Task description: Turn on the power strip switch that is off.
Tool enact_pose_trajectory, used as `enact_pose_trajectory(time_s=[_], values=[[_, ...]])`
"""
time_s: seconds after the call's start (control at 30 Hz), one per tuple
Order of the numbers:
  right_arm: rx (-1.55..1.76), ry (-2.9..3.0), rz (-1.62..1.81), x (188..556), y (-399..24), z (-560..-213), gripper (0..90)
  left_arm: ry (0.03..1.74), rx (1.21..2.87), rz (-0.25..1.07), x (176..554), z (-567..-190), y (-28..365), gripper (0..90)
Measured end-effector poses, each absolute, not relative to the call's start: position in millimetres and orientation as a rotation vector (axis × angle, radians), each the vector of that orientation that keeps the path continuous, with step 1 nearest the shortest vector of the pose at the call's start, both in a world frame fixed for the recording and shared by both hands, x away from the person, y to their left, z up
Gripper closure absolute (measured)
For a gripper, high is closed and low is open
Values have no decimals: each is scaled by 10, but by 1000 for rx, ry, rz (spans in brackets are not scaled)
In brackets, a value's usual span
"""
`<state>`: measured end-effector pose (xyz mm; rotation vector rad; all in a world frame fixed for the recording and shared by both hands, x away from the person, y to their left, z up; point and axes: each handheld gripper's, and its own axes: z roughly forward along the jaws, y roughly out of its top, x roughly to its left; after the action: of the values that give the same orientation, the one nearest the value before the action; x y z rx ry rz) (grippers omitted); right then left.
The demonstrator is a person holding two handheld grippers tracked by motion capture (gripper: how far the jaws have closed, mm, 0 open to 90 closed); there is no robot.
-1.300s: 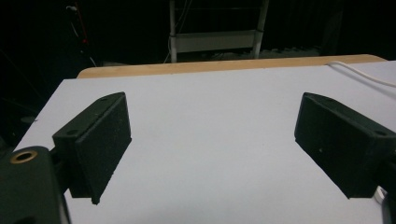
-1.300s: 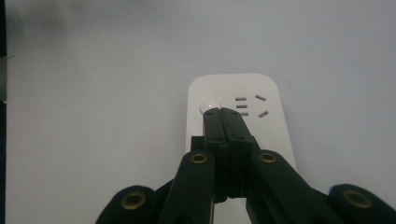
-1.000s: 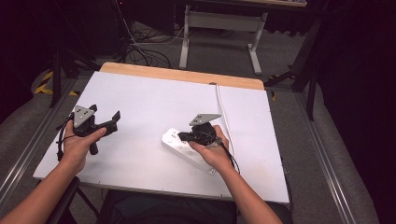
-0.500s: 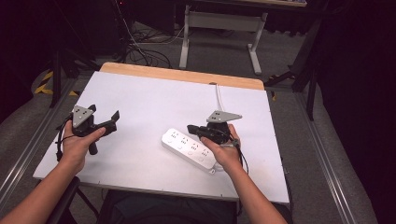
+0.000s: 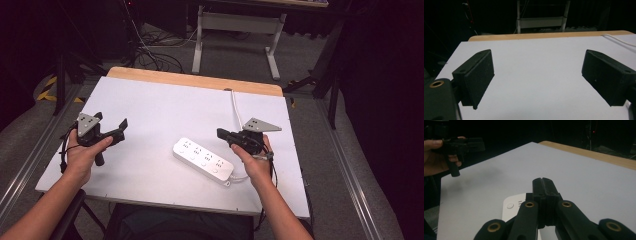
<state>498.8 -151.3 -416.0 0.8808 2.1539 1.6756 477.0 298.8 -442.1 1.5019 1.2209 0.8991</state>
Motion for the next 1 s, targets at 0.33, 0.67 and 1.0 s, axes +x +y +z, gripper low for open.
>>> enact_pose_trajectory(time_s=[0.33, 0.67, 1.0], values=[[931, 2080, 1706, 4949, -1620, -4143, 842, 1222, 1505, 899, 4768, -4419, 2985, 114], [928, 2062, 1701, 4940, -1639, -4120, 799, 1220, 1507, 898, 4770, -4419, 2987, 114], [1049, 1989, 1685, 4979, -1655, -4143, 401, 1219, 1511, 894, 4772, -4418, 2986, 114]])
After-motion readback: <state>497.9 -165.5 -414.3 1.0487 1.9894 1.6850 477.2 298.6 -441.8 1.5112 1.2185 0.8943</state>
